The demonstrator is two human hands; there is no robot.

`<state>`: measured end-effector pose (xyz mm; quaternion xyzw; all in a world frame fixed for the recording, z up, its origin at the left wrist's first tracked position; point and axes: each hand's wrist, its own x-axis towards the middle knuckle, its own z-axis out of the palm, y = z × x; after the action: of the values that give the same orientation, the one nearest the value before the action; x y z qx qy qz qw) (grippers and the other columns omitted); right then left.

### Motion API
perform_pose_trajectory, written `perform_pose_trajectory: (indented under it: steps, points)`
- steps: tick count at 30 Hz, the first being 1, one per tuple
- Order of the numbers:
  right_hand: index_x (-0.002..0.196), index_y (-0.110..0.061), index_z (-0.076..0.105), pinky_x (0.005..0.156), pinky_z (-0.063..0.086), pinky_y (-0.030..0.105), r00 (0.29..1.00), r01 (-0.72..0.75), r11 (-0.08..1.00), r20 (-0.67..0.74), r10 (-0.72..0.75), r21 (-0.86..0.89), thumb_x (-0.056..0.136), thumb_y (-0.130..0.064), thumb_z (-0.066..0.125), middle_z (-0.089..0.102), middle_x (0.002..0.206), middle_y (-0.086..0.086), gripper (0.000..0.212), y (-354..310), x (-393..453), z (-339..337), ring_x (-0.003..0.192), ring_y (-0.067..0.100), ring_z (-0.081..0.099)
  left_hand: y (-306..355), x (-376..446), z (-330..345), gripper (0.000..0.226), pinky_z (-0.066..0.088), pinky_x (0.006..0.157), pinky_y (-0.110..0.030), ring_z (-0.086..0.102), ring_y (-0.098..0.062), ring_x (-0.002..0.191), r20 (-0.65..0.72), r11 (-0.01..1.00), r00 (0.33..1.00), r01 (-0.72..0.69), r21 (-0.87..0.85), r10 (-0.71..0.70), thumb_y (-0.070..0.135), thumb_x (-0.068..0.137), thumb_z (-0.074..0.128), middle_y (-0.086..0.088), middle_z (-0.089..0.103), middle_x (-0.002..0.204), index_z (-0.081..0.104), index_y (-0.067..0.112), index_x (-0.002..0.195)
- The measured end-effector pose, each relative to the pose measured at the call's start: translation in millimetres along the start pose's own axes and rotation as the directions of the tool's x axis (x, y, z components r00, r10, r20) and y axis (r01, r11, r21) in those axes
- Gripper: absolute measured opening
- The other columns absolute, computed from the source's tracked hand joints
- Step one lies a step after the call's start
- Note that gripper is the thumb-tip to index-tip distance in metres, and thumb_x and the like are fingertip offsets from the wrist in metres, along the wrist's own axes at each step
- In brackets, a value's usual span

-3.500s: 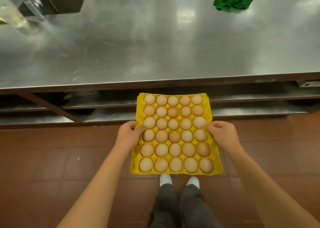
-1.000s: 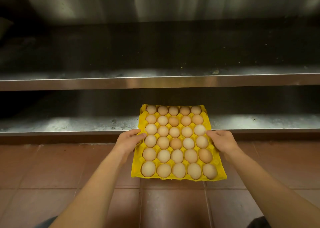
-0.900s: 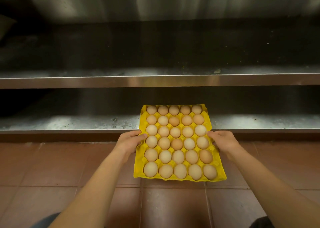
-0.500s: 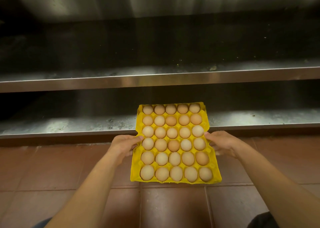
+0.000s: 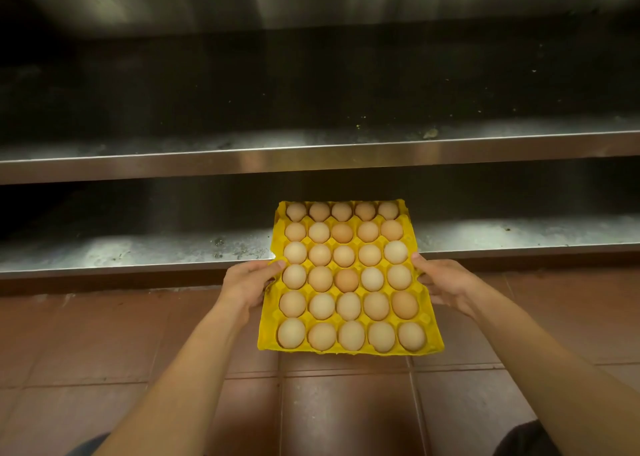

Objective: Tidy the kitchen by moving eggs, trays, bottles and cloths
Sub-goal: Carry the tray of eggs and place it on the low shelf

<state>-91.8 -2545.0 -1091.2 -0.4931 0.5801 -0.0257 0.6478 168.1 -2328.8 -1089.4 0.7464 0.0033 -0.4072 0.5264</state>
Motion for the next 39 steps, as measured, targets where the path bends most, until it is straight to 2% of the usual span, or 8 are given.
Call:
perform_pose_trajectory:
  steps: [3,7,10,15,18,25,32,39]
  points:
    - [0.117,-0.006,0.066,0.066,0.056,0.032,1.000,-0.018,0.996,0.010,0.017,0.087,0.090,-0.048,0.064,0.069,0.116,0.015,0.050,4.2,2.7,1.0,0.093,0.024,0.068,-1.7,0.5,-1.0,0.027,0.059,0.075,-0.035,0.068,-0.023,0.084,0.012,0.999,0.999,0.035,0.005,-0.035,0.020,0.083,0.081,-0.017,0.074,0.100,0.072,0.002,0.100]
    - [0.115,-0.005,0.068,0.056,0.058,0.030,0.993,-0.043,0.982,0.116,0.022,0.185,0.094,-0.036,0.063,0.076,0.094,0.012,0.038,8.1,-3.5,0.2,0.075,0.021,0.074,-4.8,3.7,-2.1,0.026,0.055,0.064,-0.027,0.065,-0.018,0.078,-0.001,0.997,0.998,0.066,0.048,-0.066,0.026,0.083,0.082,-0.012,0.069,0.092,0.067,0.005,0.086]
    - [0.115,-0.006,0.067,0.053,0.059,0.032,0.987,-0.078,0.971,0.158,0.043,0.225,0.096,-0.036,0.059,0.077,0.089,0.010,0.037,14.8,-5.0,2.5,0.071,0.021,0.075,-9.7,6.8,-3.0,0.031,0.059,0.074,-0.034,0.066,-0.024,0.086,0.025,0.994,0.996,0.089,0.060,-0.091,0.030,0.084,0.080,-0.017,0.069,0.099,0.066,0.002,0.087]
    - [0.122,-0.013,0.066,0.080,0.057,0.048,0.956,-0.222,0.944,0.242,0.163,0.244,0.093,-0.051,0.055,0.073,0.114,0.016,0.049,13.6,-6.3,6.1,0.099,0.031,0.072,-8.1,3.3,-3.0,0.040,0.057,0.087,-0.047,0.071,-0.033,0.096,0.059,0.983,0.989,0.129,0.130,-0.137,0.044,0.086,0.075,-0.014,0.074,0.103,0.070,0.006,0.096]
    - [0.127,-0.012,0.064,0.087,0.055,0.052,0.945,-0.260,0.938,0.261,0.198,0.230,0.092,-0.052,0.055,0.071,0.119,0.017,0.054,11.1,-6.5,3.2,0.106,0.035,0.069,-6.9,-2.0,-0.6,0.045,0.060,0.073,-0.041,0.071,-0.033,0.103,0.110,0.975,0.975,0.178,0.134,-0.193,0.047,0.090,0.069,-0.013,0.074,0.112,0.066,0.008,0.114]
    - [0.125,-0.014,0.066,0.107,0.041,0.057,0.913,-0.308,0.946,0.311,0.266,0.097,0.087,-0.067,0.049,0.068,0.124,0.017,0.068,8.7,-10.0,-0.4,0.119,0.036,0.062,-7.5,-7.9,-3.4,0.058,0.058,0.065,-0.036,0.072,-0.028,0.095,0.130,0.959,0.958,0.233,0.158,-0.254,0.056,0.087,0.068,-0.011,0.075,0.107,0.066,0.008,0.118]
    - [0.126,-0.018,0.065,0.096,0.050,0.050,0.898,-0.283,0.956,0.329,0.293,-0.080,0.082,-0.082,0.033,0.071,0.119,0.016,0.084,2.7,-10.0,-18.0,0.108,0.034,0.068,-1.3,-16.8,-11.9,0.064,0.059,0.063,-0.034,0.074,-0.027,0.092,0.180,0.900,0.919,0.278,0.336,-0.351,0.068,0.087,0.059,-0.013,0.075,0.109,0.064,0.015,0.123]
    - [0.130,-0.015,0.062,0.071,0.060,0.037,0.916,-0.229,0.972,0.324,0.236,-0.059,0.092,-0.069,0.038,0.076,0.098,0.011,0.070,1.2,-11.5,-19.6,0.080,0.024,0.075,3.9,-21.6,-5.8,0.056,0.059,0.067,-0.036,0.074,-0.028,0.088,0.112,0.922,0.955,0.230,0.311,-0.276,0.064,0.087,0.062,-0.013,0.076,0.102,0.066,0.012,0.107]
